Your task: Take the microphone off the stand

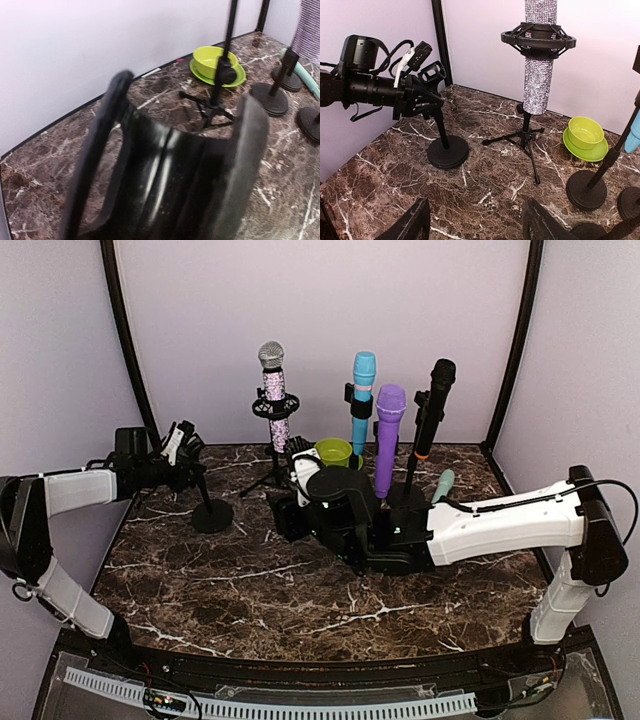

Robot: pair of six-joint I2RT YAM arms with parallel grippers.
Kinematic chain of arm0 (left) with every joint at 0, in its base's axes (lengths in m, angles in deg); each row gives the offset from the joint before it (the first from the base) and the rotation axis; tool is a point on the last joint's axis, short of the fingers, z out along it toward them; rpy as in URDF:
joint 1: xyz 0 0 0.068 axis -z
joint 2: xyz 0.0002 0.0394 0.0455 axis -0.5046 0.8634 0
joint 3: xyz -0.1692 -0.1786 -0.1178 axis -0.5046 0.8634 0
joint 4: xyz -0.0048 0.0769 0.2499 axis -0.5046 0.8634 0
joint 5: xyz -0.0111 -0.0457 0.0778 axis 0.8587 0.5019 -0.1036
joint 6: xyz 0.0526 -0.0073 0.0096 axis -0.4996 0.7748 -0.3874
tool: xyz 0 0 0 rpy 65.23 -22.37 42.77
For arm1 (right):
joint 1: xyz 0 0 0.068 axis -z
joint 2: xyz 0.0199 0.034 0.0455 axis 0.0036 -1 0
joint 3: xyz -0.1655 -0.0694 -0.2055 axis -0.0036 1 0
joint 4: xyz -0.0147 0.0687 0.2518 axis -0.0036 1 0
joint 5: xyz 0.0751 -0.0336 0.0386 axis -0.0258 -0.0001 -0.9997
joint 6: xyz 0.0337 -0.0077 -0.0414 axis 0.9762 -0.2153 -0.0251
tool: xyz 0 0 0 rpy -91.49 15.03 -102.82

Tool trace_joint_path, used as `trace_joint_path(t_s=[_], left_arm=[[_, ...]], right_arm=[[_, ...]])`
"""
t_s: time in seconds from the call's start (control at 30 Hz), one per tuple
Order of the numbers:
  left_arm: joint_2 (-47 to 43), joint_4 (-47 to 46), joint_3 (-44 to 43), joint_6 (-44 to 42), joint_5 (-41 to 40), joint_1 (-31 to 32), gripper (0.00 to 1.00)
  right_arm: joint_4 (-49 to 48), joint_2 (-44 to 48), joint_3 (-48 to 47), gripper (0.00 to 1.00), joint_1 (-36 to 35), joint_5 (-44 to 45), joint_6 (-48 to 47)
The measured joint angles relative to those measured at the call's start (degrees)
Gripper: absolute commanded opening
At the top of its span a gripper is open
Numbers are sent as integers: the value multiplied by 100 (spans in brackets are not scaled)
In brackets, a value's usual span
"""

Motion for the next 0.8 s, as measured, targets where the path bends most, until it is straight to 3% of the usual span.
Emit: trace_joint_path(t_s=[0.37,0.43,0.53,0.67,0.73,0.8], left_arm=[[1788,-487,-1670,-101,-55,-855,0],[1926,-616,-1777,-103,-116,-905,5],[1989,-719,-1821,-155,-197,-929,33],[1989,-743,-1821,-422,-304,-927,85],[1976,-654,-1821,-514,-326,-946,97],[1941,-479,-1818,-579,-345,-962,99]], right_arm=[[289,24,-37,62,0,273,109],[407,90,-17,63,0,299,201],[535,306,103,66,0,326,361],[713,699,310,73,0,358,568],[885,885,328,75,0,393,619],[1189,1064,295,78,-2,487,667]])
